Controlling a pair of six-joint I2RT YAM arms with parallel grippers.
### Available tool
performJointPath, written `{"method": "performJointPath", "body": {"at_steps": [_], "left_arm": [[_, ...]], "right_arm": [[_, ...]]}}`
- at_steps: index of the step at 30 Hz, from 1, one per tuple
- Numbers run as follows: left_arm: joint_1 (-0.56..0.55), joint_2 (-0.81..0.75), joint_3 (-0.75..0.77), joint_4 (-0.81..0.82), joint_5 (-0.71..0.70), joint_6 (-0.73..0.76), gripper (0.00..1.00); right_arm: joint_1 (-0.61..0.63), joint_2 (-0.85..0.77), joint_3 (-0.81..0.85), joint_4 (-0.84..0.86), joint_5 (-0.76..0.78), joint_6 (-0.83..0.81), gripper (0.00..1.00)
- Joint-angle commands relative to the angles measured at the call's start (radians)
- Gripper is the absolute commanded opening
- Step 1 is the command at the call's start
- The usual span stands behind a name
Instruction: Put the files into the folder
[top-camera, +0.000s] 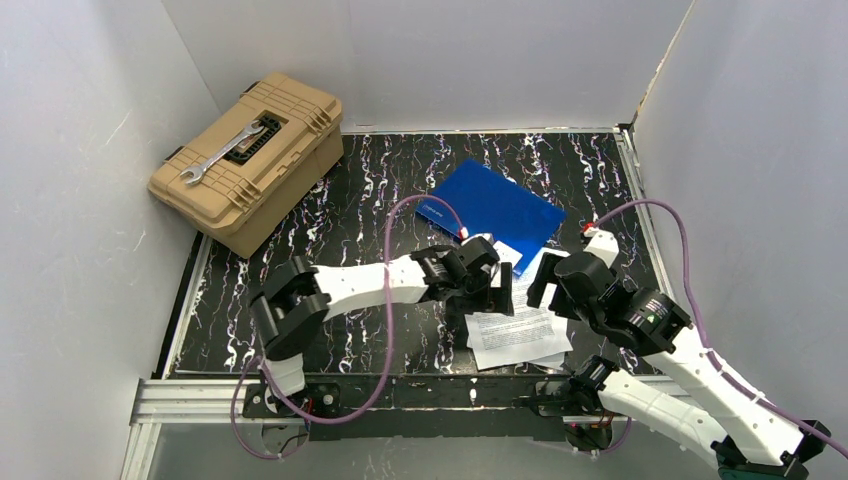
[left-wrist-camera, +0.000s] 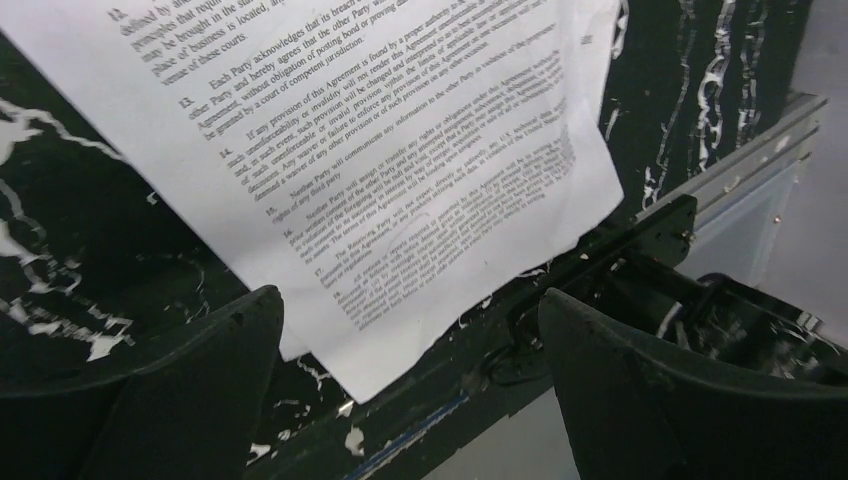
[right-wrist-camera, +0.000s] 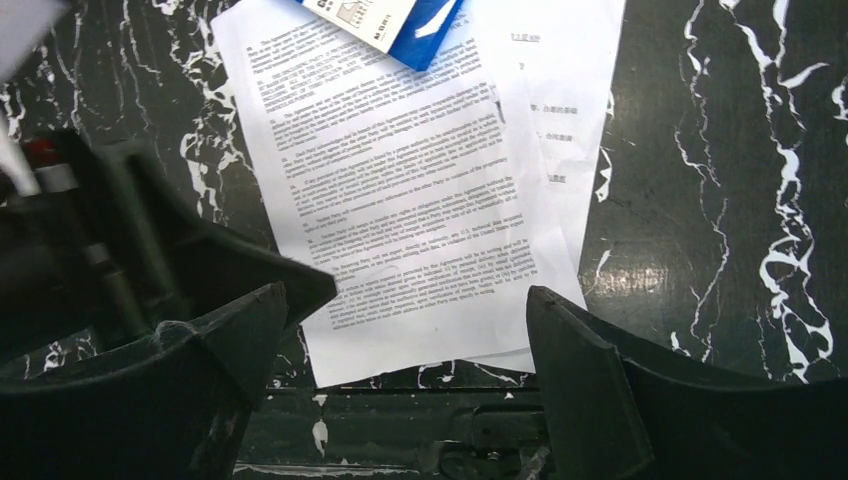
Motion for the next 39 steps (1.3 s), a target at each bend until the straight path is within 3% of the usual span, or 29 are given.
{"method": "performJointPath", "body": {"at_steps": [1,13,20,39], "left_arm": [[-0.005,-0.169,-0.031,-0.127,-0.092,0.096,0.98],[0.009,-0.574,-0.162,-0.338,-0.283,0.213,0.98],[0.019,-0.783,-0.182,-0.446,-0.348,0.266,0.98],[0.019,-0.91,-0.23,-0.507,-0.355,0.384,0.98]], "right_arm": [[0.002,0.01,0.035,0.09,-0.052,-0.078,0.99],[0.002,0.236,-0.055,0.375,-0.262,-0.178,0.92],[0.031,0.415,-0.069,0.485,-0.247,-0.174,0.91],[0.08,0.762,-0.021,0.585,-0.134,-0.141,0.82]]}}
